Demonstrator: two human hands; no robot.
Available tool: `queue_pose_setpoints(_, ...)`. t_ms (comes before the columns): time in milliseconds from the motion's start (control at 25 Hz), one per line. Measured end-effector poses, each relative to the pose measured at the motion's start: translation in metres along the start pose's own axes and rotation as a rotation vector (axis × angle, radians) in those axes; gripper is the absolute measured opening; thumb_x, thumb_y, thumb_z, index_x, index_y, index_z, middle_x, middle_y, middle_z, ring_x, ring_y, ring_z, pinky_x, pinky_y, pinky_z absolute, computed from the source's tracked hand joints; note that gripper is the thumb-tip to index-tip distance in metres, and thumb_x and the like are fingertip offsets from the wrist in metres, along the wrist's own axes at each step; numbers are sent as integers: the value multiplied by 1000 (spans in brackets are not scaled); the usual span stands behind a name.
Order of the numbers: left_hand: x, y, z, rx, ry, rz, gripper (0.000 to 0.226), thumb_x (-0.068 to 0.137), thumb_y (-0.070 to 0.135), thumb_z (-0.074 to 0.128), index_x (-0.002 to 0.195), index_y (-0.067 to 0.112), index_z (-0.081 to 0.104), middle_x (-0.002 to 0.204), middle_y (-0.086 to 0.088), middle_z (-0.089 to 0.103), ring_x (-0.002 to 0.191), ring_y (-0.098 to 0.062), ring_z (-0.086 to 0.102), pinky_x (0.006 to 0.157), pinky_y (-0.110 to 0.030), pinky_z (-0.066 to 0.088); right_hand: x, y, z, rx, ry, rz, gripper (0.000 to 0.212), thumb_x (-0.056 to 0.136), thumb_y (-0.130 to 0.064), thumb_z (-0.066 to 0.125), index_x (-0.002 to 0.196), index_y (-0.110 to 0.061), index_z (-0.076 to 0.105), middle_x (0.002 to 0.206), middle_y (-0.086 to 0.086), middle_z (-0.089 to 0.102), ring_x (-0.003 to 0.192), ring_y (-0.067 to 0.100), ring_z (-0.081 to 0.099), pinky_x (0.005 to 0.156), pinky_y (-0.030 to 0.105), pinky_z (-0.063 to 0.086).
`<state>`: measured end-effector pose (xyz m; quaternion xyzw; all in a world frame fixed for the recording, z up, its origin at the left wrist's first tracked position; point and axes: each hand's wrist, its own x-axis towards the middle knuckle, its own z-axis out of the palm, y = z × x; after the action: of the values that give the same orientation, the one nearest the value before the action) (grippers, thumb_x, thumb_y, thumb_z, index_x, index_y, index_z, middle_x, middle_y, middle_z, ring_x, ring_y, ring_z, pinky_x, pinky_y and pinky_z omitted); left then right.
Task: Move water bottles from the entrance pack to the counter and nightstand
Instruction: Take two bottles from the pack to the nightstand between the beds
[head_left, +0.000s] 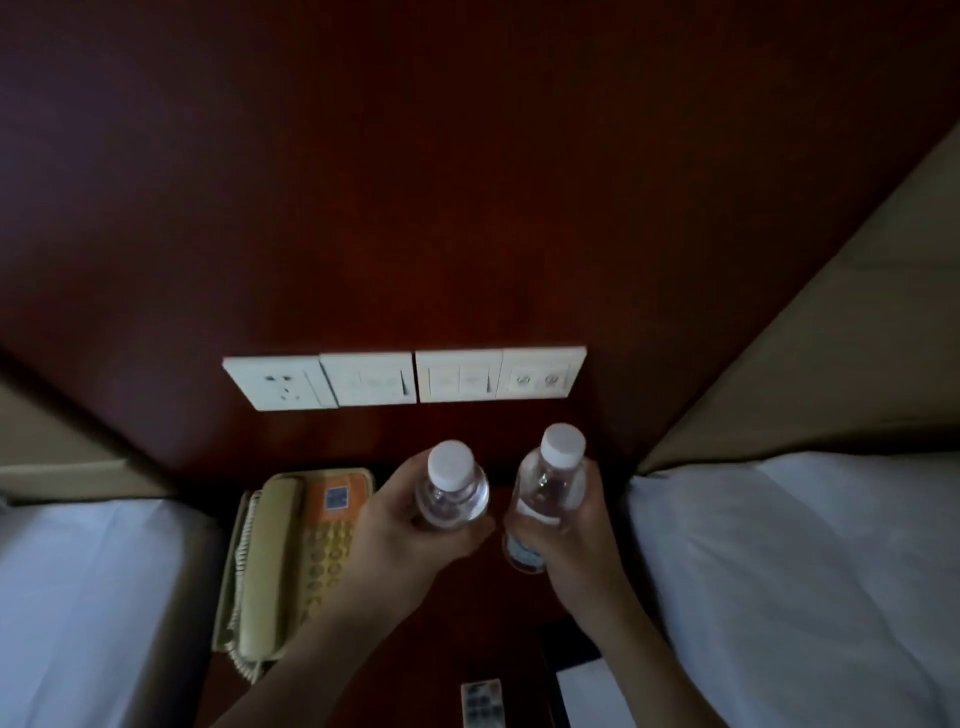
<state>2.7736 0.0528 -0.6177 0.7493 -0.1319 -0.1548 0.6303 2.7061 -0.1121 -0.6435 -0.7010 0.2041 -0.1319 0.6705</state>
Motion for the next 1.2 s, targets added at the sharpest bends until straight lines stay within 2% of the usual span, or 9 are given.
queue_pose_setpoints(120, 24, -79, 5, 39, 3, -61, 63, 60, 9, 91, 117, 19, 64, 105, 2, 73, 98, -12, 70, 84, -30, 57, 23, 76, 2, -2, 2, 72, 60, 63, -1, 71, 117, -14, 50, 90, 1, 63, 73, 2, 64, 63, 21, 54)
queue_pose_setpoints(200, 35, -114, 9, 47, 11, -79, 64, 60, 5, 90, 117, 16, 63, 103, 4, 74, 96, -9, 70, 83, -25, 56, 33, 111, 1, -4, -8, 98, 62, 62, 2, 72, 117, -14, 49, 93, 4, 61, 75, 2, 64, 64, 21, 54)
queue_pose_setpoints(280, 46, -133, 12, 30, 9, -94, 65, 61, 0, 88, 119, 13, 62, 102, 2, 74, 96, -9, 70, 82, -20, 55, 41, 134, -1, -34, -26, 108, 61, 62, 2, 73, 115, -17, 50, 96, 7, 62, 79, 7, 64, 67, 24, 54)
queue_pose_setpoints(480, 61, -156, 18, 39, -71, -95, 66, 64, -3, 87, 122, 14, 61, 109, -3, 71, 102, -13, 69, 88, -27, 54, 52, 160, -9, -129, -77, 111, 64, 69, 16, 77, 120, -14, 50, 101, 10, 64, 88, 13, 67, 74, 27, 56)
queue_pose_setpoints(680, 62, -167, 28, 164, -101, -107, 78, 63, 10, 87, 122, 37, 45, 113, 9, 66, 105, -5, 65, 86, -29, 54, 56, 171, -22, -256, -192, 178, 65, 68, -11, 87, 124, -15, 56, 110, 4, 69, 104, 18, 68, 91, 41, 57)
queue_pose_setpoints(800, 60, -175, 31, 280, -69, -155, 65, 61, 22, 88, 109, 39, 47, 105, 11, 66, 96, -3, 65, 81, -30, 56, 60, 168, -26, -326, -227, 187, 67, 68, -14, 89, 126, -21, 57, 111, -7, 71, 105, 5, 67, 89, 22, 53)
queue_pose_setpoints(920, 73, -179, 23, 297, -176, -183, 59, 63, 21, 87, 109, 38, 55, 99, 14, 72, 94, 0, 67, 82, -25, 54, 69, 167, -24, -354, -256, 154, 69, 68, -11, 89, 127, -22, 57, 110, -12, 70, 104, -3, 65, 82, 9, 49)
queue_pose_setpoints(1080, 92, -177, 16, 364, -331, -180, 61, 64, 19, 86, 110, 42, 54, 98, 19, 71, 96, 9, 64, 85, -16, 48, 84, 169, -16, -362, -271, 151, 71, 67, -8, 88, 128, -26, 56, 110, -18, 69, 104, -9, 63, 82, 7, 47)
queue_pose_setpoints(1200, 100, -178, 17, 406, -386, -172, 59, 68, 14, 84, 114, 36, 54, 97, 23, 67, 92, 19, 59, 75, 0, 42, 91, 172, -11, -376, -297, 136, 67, 68, -6, 87, 126, -24, 57, 111, -17, 68, 104, -11, 61, 81, 4, 45)
